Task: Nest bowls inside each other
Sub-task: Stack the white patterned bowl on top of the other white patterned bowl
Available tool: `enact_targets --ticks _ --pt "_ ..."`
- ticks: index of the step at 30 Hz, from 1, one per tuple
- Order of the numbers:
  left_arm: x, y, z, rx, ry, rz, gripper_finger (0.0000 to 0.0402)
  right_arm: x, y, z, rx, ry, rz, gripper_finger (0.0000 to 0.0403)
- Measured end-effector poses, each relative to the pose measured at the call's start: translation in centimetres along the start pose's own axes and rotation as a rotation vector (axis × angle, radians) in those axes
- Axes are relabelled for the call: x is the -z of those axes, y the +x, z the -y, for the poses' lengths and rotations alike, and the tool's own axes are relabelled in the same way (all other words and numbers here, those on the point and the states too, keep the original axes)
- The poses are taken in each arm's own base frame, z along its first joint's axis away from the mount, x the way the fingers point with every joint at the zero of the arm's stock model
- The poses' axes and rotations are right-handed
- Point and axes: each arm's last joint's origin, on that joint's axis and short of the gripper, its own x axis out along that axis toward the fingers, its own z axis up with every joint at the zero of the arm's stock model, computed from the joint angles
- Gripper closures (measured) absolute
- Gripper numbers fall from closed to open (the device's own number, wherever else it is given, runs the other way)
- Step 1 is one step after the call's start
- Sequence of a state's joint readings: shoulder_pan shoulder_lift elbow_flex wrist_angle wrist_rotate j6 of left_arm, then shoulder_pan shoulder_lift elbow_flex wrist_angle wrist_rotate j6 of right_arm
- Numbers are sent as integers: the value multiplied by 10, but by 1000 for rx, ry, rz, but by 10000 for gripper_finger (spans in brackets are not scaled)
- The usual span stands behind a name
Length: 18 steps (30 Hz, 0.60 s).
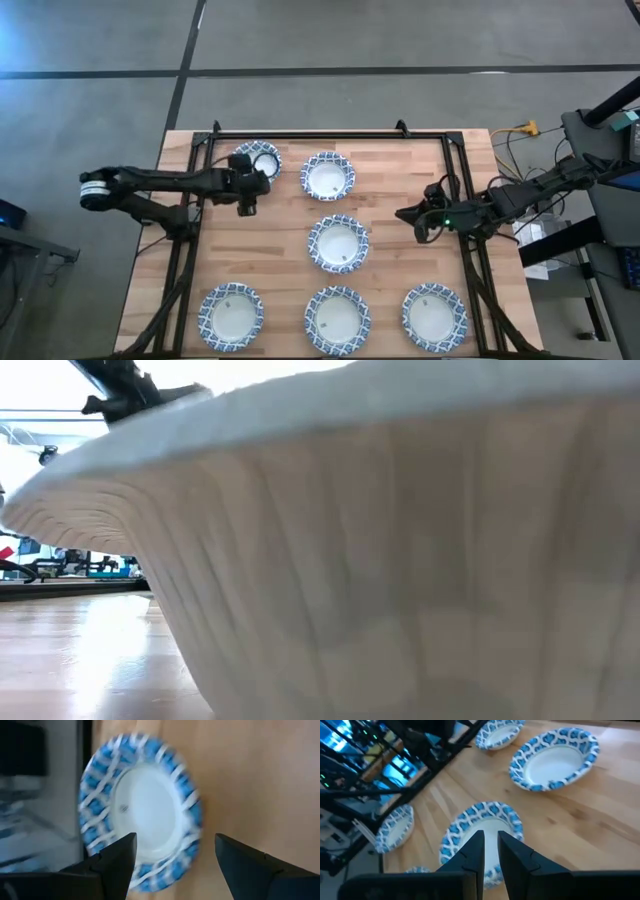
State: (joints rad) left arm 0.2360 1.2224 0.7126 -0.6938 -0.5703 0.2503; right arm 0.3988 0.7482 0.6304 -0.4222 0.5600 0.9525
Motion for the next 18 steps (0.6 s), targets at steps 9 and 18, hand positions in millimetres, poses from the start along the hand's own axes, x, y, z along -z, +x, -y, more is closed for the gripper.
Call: enact_targets --ticks 9,18 --pt "-1 42 9 124 0 -134 150 10 24 -12 21 50 -7 355" --pt "-5 69 4 16 -67 -282 206 15 40 -21 -2 74 9 355"
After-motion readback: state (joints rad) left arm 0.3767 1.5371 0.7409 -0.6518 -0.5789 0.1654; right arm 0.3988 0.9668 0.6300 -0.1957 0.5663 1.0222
